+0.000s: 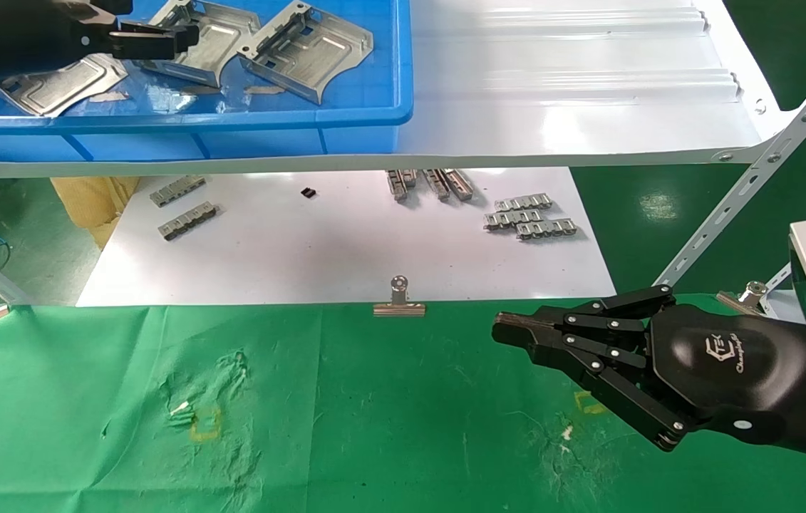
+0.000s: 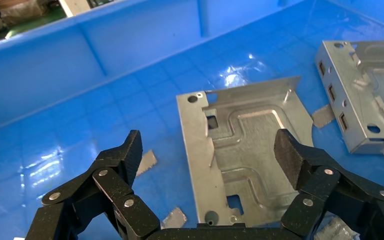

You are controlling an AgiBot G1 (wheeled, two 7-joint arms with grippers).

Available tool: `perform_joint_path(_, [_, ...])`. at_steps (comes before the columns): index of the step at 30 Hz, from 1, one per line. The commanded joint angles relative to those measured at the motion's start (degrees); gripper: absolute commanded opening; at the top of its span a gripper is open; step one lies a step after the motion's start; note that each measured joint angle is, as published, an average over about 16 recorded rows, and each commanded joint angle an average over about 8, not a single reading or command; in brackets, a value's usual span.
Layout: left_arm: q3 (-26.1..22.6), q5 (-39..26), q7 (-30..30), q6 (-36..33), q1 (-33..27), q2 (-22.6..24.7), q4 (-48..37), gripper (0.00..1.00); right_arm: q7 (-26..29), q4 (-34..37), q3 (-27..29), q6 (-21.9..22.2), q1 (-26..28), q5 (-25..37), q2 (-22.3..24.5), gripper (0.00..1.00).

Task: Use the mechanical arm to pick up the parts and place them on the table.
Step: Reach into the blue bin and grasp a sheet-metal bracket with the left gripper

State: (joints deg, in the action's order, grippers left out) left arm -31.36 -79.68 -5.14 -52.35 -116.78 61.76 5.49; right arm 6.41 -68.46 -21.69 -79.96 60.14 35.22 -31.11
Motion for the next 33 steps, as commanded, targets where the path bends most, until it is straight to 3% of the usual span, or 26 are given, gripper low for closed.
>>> perform_joint_path(1, [0.1,0.1,0.7,0.0,-0.3,0.4,-1.0,0.00,0.0,0.0,0.0,0.0,0.0,0.0,0.0,0.00])
perform_joint_path(18, [0.6,0.7,3.7,4.1,-0.4,2.3,-4.4,0.00,0.0,0.0,0.0,0.0,0.0,0.0,0.0,0.00])
perform_joint_path(33, [0.7,0.9,4.0,13.2,0.1,4.0,-5.7,0.00,0.0,0.0,0.0,0.0,0.0,0.0,0.0,0.00])
